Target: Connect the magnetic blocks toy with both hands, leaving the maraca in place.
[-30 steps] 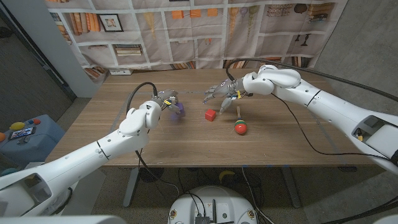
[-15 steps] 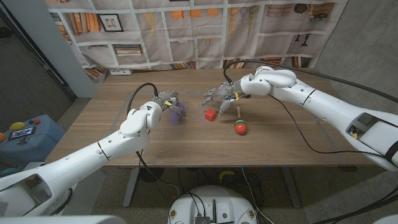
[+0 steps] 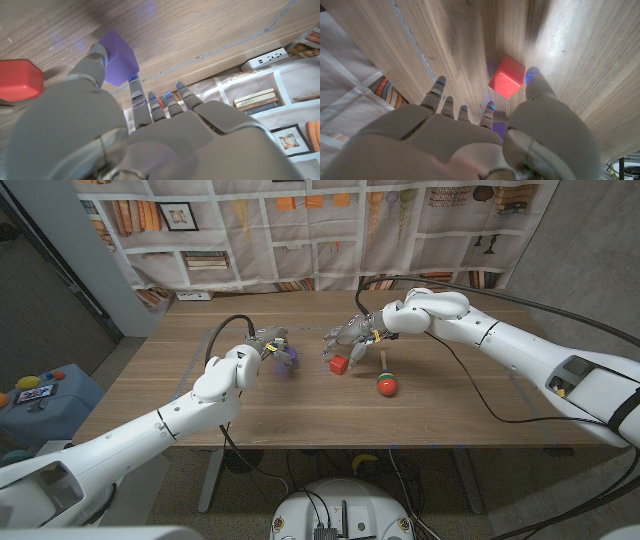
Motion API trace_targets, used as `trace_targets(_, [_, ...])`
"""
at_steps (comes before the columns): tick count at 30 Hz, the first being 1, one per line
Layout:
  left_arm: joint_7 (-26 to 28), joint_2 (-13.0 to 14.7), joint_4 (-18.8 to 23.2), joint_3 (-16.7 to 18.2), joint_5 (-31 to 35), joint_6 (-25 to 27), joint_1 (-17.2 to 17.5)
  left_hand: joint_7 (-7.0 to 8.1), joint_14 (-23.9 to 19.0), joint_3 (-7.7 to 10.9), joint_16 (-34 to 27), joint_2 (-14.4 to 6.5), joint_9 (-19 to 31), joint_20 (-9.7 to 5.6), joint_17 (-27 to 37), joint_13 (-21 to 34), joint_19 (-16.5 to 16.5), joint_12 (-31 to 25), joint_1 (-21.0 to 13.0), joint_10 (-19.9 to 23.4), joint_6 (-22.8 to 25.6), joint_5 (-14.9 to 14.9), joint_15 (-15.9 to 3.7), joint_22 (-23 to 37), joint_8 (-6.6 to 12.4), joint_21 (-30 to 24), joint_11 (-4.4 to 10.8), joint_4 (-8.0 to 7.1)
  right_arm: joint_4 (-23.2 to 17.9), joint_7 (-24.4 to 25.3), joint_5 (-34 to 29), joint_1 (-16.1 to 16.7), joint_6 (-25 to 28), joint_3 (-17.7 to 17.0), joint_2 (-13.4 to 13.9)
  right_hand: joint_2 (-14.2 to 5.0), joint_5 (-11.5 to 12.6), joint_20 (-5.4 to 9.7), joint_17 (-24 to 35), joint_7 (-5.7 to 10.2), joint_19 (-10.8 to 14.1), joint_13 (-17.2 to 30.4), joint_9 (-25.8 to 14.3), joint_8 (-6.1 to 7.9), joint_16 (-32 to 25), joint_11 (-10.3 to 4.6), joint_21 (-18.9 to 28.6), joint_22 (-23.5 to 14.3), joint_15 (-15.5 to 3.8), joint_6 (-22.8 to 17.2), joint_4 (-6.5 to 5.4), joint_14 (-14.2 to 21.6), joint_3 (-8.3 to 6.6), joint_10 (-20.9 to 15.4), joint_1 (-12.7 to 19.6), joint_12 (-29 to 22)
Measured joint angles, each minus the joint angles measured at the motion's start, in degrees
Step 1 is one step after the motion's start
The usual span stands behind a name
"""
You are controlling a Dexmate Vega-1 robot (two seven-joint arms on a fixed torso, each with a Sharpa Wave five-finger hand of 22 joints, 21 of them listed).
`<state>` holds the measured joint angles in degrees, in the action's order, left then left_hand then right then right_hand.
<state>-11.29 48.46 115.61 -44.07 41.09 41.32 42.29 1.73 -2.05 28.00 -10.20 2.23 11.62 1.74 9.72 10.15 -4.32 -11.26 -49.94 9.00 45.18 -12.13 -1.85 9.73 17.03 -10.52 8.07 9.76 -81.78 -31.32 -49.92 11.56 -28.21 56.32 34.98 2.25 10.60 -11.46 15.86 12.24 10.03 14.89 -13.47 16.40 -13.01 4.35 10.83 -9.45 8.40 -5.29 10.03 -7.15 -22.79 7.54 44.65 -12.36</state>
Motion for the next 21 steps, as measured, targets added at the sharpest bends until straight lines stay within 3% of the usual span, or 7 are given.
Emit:
trace_targets(5, [0.05, 0.01, 0.01, 0.00, 0.00, 0.00, 0.08, 0.00, -0.22, 0.00, 0.00, 0.00, 0.00, 0.00, 0.00, 0.00, 0.00, 0.00, 0.00, 0.00, 0.00, 0.00, -0.22, 0.00, 0.00, 0.00, 0.00, 0.00, 1.53, 1.66, 0.08, -0.40, -0.33, 0.53, -0.63, 0.02, 0.03, 0.52, 0.20, -0.01, 1.34, 0.19, -0.53, 2.04, -0.71, -0.86, 0.00, 0.00, -0.64, -3.70, -0.32, 1.25, 0.32, -1.34, -0.02, -0.63])
trace_targets(14, [0.10, -0.02, -0.07, 0.02, -0.26, -0.37, 0.09, 0.00, -0.31, -0.01, 0.00, 0.00, 0.00, 0.00, 0.00, 0.00, 0.00, 0.00, -0.01, 0.32, 0.00, 0.00, -0.31, 0.00, 0.00, 0.00, 0.31, 0.01, 2.65, 4.28, -0.48, -0.56, 0.26, 1.27, -1.12, 1.22, 0.45, 0.94, 0.27, 0.06, 2.99, 0.43, -0.80, 3.44, -1.19, -1.60, 0.43, 0.00, -1.23, -6.49, -0.56, 2.47, 0.57, -2.24, 0.14, -0.84])
trace_targets(21, [0.10, -0.14, -0.32, 0.02, -0.49, -0.65, 0.08, 0.00, -0.31, -0.12, 0.00, 0.01, 0.00, 0.00, 0.00, 0.00, 0.00, 0.00, -0.01, 0.32, 0.00, 0.01, -0.31, 0.00, 0.00, 0.00, 0.31, -0.10, 3.25, 6.49, -0.78, -0.53, 0.53, 1.59, -1.17, 0.64, 1.43, 1.59, 0.27, 0.24, 4.46, 0.42, -1.30, 6.02, -1.83, -2.83, 0.43, 0.01, -2.36, -11.08, -0.56, 3.60, 0.57, -4.09, 0.79, -1.43])
